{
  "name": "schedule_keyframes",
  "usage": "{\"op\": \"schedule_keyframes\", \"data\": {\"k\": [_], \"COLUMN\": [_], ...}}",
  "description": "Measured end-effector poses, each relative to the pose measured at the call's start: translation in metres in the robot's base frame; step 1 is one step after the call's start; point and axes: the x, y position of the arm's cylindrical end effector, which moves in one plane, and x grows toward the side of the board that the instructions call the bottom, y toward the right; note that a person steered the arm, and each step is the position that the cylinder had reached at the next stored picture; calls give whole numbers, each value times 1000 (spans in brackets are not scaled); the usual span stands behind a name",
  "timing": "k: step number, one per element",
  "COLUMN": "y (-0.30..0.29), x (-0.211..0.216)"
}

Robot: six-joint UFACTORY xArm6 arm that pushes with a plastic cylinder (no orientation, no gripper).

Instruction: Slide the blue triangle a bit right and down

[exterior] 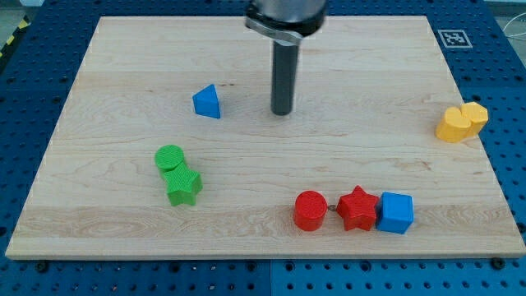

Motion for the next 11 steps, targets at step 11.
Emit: {"op": "schedule_keyframes", "data": {"k": [11], "y": [-48], "x": [-14]}}
